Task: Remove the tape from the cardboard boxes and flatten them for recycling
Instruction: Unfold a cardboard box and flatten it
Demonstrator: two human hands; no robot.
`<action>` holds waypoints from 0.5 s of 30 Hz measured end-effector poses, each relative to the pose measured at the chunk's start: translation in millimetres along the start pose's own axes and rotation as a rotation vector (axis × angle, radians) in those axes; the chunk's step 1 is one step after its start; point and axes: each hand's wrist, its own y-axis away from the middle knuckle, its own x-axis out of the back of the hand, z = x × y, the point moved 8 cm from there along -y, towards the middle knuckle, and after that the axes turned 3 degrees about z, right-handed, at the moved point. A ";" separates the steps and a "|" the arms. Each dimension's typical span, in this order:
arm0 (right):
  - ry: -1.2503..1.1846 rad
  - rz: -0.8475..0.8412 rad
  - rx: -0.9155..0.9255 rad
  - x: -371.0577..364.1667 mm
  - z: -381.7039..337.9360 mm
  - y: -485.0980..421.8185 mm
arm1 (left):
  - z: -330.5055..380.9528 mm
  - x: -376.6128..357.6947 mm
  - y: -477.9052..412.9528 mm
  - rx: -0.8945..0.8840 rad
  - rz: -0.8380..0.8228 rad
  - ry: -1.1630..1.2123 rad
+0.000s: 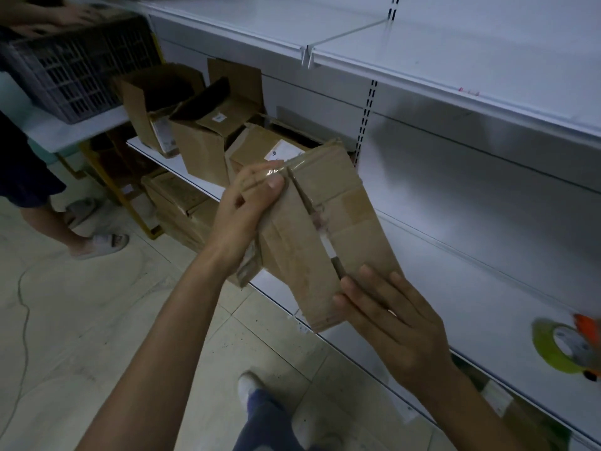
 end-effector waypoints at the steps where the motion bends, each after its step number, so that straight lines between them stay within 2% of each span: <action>1: -0.007 -0.025 -0.014 -2.0 0.7 2.6 | 3.9 -0.1 1.6 -0.050 0.034 -0.011; 3: -0.037 -0.102 -0.078 -6.4 1.5 3.8 | 12.1 -1.6 8.4 -0.180 0.097 -0.086; 5: -0.124 -0.118 -0.262 -5.0 8.6 -3.5 | 23.5 -6.7 20.1 -0.371 0.135 -0.265; 9: -0.373 0.143 -0.693 15.3 47.0 -34.7 | 43.2 -33.8 45.6 -0.694 0.087 -0.595; 11: -0.380 0.108 -0.674 17.5 53.0 -52.1 | 47.6 -38.8 51.7 -0.773 0.089 -0.631; 13: -0.308 0.054 -0.519 18.6 47.2 -61.4 | 48.4 -38.9 55.3 -0.826 0.090 -0.648; 15: -0.253 0.018 -0.446 16.6 44.9 -59.5 | 42.9 -38.1 54.9 -0.770 0.047 -0.671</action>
